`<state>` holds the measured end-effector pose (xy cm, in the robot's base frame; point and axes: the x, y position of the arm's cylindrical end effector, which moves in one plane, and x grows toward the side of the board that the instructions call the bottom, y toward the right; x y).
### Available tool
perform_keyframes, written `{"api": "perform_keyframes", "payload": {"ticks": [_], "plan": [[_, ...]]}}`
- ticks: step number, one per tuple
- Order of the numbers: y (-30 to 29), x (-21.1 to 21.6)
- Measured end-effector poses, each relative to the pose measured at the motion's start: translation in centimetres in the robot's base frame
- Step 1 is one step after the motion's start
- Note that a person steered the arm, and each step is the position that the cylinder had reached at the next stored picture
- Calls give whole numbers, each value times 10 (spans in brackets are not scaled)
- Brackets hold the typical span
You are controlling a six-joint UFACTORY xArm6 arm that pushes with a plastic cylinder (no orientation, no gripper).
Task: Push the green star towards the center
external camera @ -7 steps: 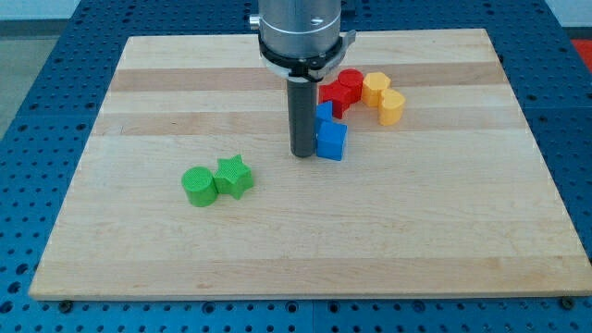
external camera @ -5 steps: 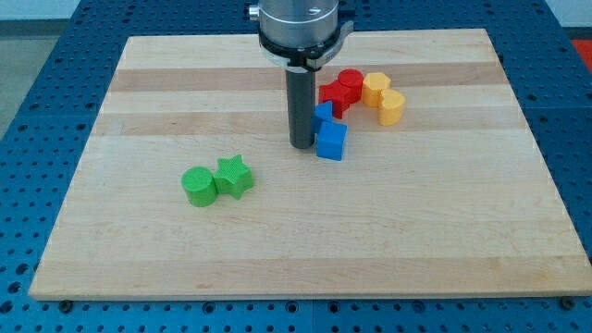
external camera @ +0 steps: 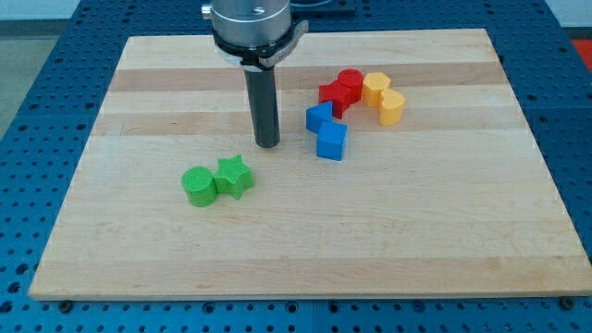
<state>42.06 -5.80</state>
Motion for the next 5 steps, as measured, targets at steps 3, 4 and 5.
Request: {"api": "perform_keyframes", "payload": {"ticks": [3,4,5], "plan": [[-3,-4],[-18,-19],[-41,-24]]}}
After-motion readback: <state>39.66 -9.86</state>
